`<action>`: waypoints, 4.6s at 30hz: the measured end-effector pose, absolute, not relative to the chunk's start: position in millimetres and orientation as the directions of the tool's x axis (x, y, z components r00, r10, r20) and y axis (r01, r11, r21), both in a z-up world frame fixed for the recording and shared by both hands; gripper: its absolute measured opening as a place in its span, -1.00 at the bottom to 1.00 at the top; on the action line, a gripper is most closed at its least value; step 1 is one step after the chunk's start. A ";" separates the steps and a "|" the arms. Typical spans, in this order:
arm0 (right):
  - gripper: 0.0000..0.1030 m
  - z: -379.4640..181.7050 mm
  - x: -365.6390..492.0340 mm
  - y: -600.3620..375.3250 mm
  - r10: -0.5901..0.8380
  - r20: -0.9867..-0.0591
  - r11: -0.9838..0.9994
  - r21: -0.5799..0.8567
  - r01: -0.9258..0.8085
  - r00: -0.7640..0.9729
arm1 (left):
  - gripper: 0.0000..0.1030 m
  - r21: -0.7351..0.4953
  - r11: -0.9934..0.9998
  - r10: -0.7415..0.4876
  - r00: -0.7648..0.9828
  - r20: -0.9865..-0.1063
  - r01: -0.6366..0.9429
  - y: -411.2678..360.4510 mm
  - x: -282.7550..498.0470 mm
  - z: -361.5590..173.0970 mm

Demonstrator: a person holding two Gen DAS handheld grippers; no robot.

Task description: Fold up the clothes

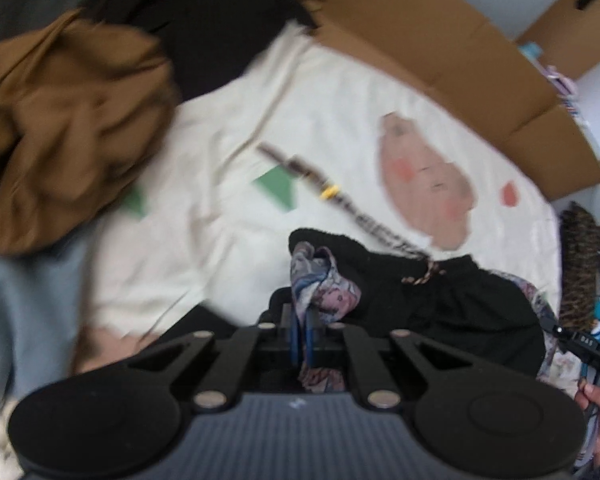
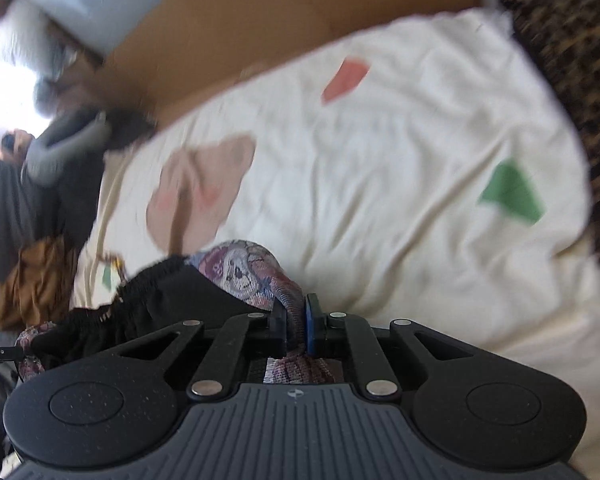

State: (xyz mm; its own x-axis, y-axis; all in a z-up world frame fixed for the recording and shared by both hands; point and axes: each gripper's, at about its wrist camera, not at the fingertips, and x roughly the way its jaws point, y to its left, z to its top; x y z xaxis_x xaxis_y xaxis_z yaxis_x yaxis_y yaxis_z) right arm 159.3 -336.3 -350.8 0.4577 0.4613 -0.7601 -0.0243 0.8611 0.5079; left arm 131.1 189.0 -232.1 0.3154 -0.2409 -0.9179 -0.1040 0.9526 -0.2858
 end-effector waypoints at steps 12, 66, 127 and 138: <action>-0.87 -288.4 149.6 -401.5 0.371 -0.691 0.858 0.511 0.055 0.620 | -0.93 -0.366 0.930 -0.348 0.396 -0.850 0.031 145.3 180.3 -205.9; -0.37 -324.5 254.4 -97.3 0.424 -0.881 0.762 0.221 -0.609 0.211 | 0.01 -0.486 0.862 -0.429 0.306 -0.850 -0.143 223.5 128.0 -321.0; -0.97 -307.4 127.4 -183.2 0.634 -0.750 0.667 0.407 -0.624 0.188 | 0.03 -0.436 0.898 -0.406 0.265 -0.874 -0.061 170.4 130.4 -264.3; -0.96 -324.7 87.2 -201.2 0.651 -0.744 0.658 0.455 -0.599 0.151 | 0.09 -0.392 0.920 -0.381 0.271 -0.884 0.014 138.0 140.0 -249.8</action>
